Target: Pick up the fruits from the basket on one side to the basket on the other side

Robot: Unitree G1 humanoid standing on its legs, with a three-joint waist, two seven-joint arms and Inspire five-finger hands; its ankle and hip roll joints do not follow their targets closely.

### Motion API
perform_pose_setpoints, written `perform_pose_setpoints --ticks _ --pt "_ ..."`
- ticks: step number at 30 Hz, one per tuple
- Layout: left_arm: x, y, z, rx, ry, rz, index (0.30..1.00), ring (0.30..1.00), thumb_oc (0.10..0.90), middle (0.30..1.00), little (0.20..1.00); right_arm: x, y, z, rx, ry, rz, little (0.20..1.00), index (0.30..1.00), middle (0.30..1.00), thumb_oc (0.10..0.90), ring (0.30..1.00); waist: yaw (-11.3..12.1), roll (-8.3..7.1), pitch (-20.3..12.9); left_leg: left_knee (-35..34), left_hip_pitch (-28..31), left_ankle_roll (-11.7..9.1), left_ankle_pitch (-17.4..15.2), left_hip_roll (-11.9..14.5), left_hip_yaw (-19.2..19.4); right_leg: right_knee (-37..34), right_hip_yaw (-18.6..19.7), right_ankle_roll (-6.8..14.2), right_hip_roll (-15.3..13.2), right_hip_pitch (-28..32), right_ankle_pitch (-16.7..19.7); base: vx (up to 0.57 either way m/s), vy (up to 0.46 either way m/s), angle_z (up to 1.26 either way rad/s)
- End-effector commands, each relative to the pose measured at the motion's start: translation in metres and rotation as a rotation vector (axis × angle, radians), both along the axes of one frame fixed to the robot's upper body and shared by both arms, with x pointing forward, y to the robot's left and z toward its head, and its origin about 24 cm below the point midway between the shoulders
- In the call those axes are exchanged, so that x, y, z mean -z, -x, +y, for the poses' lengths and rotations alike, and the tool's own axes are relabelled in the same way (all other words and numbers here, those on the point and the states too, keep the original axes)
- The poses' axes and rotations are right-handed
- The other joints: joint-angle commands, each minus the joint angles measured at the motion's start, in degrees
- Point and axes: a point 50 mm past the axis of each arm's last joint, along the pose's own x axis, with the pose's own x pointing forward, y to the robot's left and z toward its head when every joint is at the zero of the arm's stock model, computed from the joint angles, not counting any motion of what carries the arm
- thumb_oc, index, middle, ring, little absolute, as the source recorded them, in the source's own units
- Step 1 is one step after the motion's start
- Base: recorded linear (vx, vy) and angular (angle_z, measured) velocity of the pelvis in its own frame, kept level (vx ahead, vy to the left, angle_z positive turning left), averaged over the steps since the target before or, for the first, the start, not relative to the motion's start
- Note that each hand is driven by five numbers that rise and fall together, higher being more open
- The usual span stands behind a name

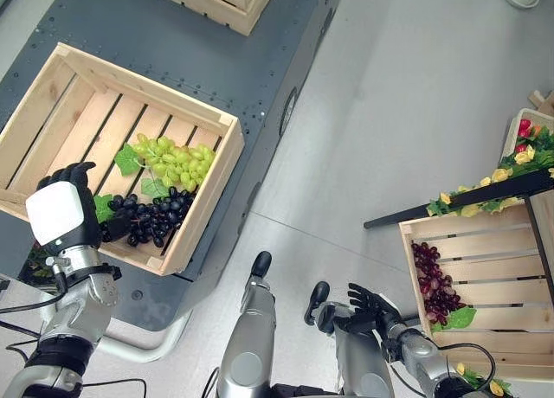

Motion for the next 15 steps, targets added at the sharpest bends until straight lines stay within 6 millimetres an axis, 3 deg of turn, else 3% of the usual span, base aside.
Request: perform_pose_setpoints --ticks 1,8,15 --pt "-0.046 0.001 0.021 -0.050 -0.174 -0.038 0.900 0.900 0.800 0.900 0.900 0.010 0.027 -0.010 -0.053 0.006 0.086 0.900 0.900 0.900 0.800 0.900 -1.4 1.70 0.9 4.5 -2.9 5.1 -2.2 -5.4 5.8 -3.6 -1.0 -3.6 4.6 3.7 3.4 0.01 0.016 -0.05" --pt "-0.041 0.006 0.031 -0.094 -0.182 0.070 0.900 0.900 0.800 0.900 0.900 0.006 0.023 -0.014 -0.071 0.015 0.071 0.900 0.900 0.900 0.800 0.900 -1.6 1.74 0.9 4.8 -4.3 5.0 -1.8 -4.7 6.4 -4.0 -0.7 -3.8 5.2 3.7 3.0 0.00 0.004 -0.01" --pt "-0.045 0.007 0.044 -0.132 -0.219 0.163 0.900 0.900 0.800 0.900 0.900 0.007 0.022 -0.011 -0.083 0.007 0.069 0.900 0.900 0.900 0.800 0.900 -1.6 0.79 0.9 5.3 -5.4 5.2 -2.3 -4.2 6.7 -3.8 -0.9 -3.8 5.9 3.6 2.8 0.00 0.000 0.00"
